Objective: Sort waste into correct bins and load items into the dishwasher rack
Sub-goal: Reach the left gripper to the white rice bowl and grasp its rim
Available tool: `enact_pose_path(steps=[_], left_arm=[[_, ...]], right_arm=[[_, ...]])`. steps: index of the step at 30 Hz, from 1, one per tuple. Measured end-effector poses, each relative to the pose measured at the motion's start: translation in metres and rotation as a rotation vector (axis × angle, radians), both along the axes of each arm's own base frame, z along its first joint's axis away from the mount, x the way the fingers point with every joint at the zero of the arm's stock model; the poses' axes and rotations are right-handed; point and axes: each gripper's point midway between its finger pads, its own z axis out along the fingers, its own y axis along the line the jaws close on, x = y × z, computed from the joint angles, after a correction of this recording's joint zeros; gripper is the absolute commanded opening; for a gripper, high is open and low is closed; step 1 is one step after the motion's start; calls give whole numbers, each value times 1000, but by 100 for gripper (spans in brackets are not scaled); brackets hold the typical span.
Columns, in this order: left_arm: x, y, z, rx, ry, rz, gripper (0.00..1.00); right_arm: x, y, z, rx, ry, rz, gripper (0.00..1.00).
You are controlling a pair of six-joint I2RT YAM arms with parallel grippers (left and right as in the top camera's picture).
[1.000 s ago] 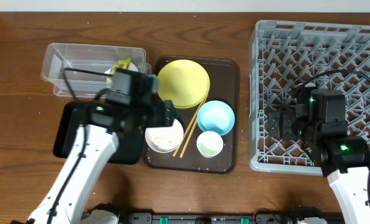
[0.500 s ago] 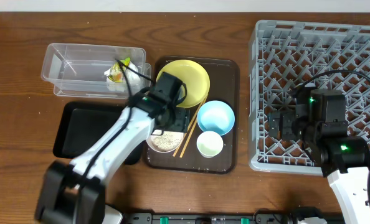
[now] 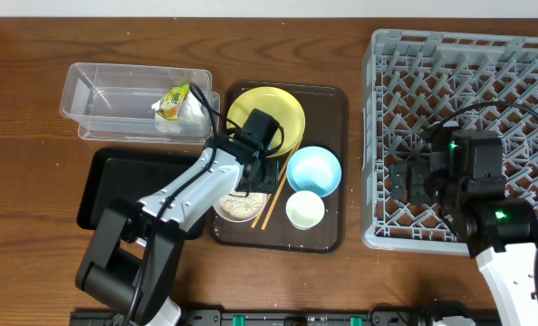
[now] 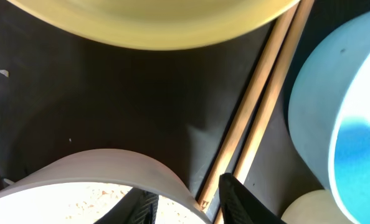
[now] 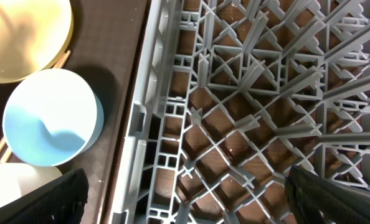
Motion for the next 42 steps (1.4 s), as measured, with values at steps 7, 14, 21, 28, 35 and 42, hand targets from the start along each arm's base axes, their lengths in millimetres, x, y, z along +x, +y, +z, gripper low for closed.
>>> enact_pose_path(steps=[7, 14, 21, 28, 35, 42], left_arm=[[-7, -2, -1, 6, 21, 10, 32], [-18, -18, -2, 5, 28, -26, 27], [-21, -20, -4, 12, 35, -28, 19], [-26, -16, -6, 30, 58, -24, 8], [-25, -14, -3, 45, 49, -22, 6], [-28, -11, 14, 50, 42, -33, 6]], right_arm=[[0, 0, 0, 0, 0, 0, 99], [0, 0, 0, 0, 0, 0, 99], [0, 0, 0, 0, 0, 0, 99], [0, 0, 0, 0, 0, 0, 99], [0, 0, 0, 0, 0, 0, 99], [0, 0, 0, 0, 0, 0, 99]])
